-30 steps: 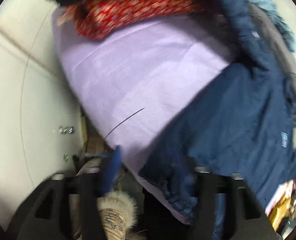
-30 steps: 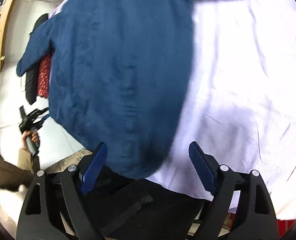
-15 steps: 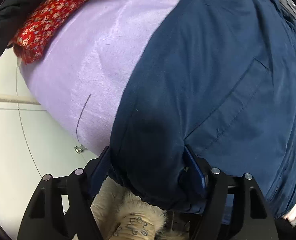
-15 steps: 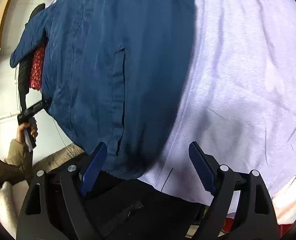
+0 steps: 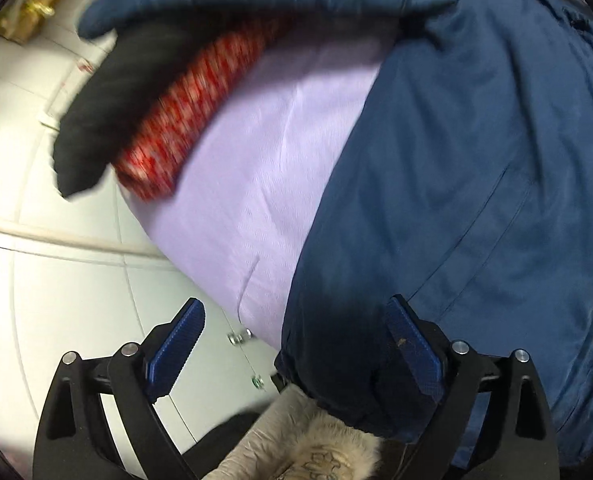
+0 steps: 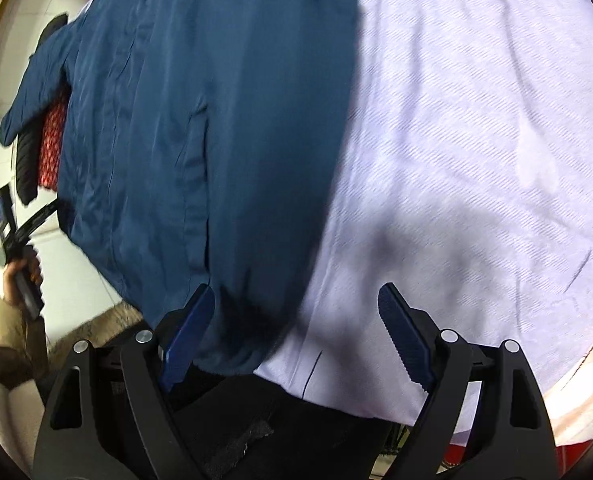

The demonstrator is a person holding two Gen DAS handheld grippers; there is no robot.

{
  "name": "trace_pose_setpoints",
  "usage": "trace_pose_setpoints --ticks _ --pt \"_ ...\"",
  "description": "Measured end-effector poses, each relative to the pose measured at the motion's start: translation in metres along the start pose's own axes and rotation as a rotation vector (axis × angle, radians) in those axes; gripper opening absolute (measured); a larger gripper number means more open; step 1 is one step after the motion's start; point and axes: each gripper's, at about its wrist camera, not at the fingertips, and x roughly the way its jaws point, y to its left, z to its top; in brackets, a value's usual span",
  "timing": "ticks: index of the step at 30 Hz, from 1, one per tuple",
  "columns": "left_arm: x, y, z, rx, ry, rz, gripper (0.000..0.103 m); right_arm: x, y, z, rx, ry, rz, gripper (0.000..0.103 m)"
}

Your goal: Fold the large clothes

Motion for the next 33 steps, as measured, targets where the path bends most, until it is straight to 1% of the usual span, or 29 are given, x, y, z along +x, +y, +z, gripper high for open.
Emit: trace_pose_setpoints --ticks 2,3,5,6,10,12,14,16,17,18,19,20,22,23,27,29,31,32,33 --pt "-0.013 -0.001 -0.002 -0.027 -0.025 -0.039 0.095 -0.005 -0.003 0.006 0.011 -0.024 0.002 0.083" --pt "-0.022 -0.008 0.003 -0.049 -0.031 -0.069 0.097 -0.007 -0.004 0.010 0.012 -0.037 0.003 0.083" --pt "-0.031 -0.012 0.006 -0.072 -0.032 -0.115 0.097 -0.015 -0.005 0.018 0.010 -0.067 -0.008 0.083" --pt "-0.037 -0.026 0.009 -0.073 -0.027 -0.160 0.097 -0.021 -0.006 0.024 0.010 -0.092 -0.020 0.083" --pt "-0.053 -0.081 -0.002 0.002 -0.033 -0.232 0.097 -0.058 -0.019 0.055 0.013 -0.194 -0.062 0.083" --pt "-0.063 -0.107 -0.009 0.046 -0.040 -0.263 0.097 -0.094 -0.035 0.076 0.042 -0.306 -0.084 0.083" --pt "-0.071 -0.122 -0.017 0.071 -0.040 -0.280 0.097 -0.126 -0.057 0.091 0.107 -0.419 -0.070 0.083" --pt "-0.066 -0.125 -0.021 0.080 -0.032 -0.290 0.097 -0.153 -0.087 0.103 0.212 -0.535 0.005 0.083" --pt "-0.068 -0.128 -0.025 0.083 -0.025 -0.291 0.097 -0.162 -0.106 0.108 0.285 -0.585 0.063 0.083" --pt "-0.068 -0.131 -0.030 0.082 -0.014 -0.284 0.097 -0.166 -0.122 0.113 0.354 -0.613 0.115 0.083" --pt "-0.070 -0.129 -0.034 0.078 -0.007 -0.280 0.097 -0.164 -0.132 0.119 0.387 -0.617 0.154 0.083" --pt "-0.070 -0.127 -0.038 0.071 0.004 -0.277 0.097 -0.162 -0.137 0.125 0.396 -0.613 0.168 0.083" --pt "-0.067 -0.119 -0.044 0.056 0.022 -0.264 0.097 -0.159 -0.141 0.138 0.388 -0.623 0.146 0.083" --pt "-0.067 -0.115 -0.048 0.046 0.030 -0.254 0.097 -0.160 -0.142 0.144 0.387 -0.644 0.133 0.083" --pt "-0.068 -0.098 -0.062 0.020 0.053 -0.219 0.097 -0.166 -0.160 0.163 0.481 -0.768 0.117 0.083" --pt "-0.069 -0.093 -0.069 0.007 0.059 -0.205 0.097 -0.168 -0.168 0.173 0.498 -0.787 0.098 0.083" --pt "-0.070 -0.088 -0.075 -0.005 0.068 -0.196 0.097 -0.175 -0.170 0.186 0.481 -0.793 0.107 0.076" --pt "-0.070 -0.087 -0.079 -0.010 0.073 -0.195 0.097 -0.178 -0.169 0.192 0.459 -0.788 0.111 0.063" --pt "-0.071 -0.087 -0.081 -0.013 0.078 -0.194 0.097 -0.183 -0.163 0.200 0.415 -0.771 0.099 0.046"
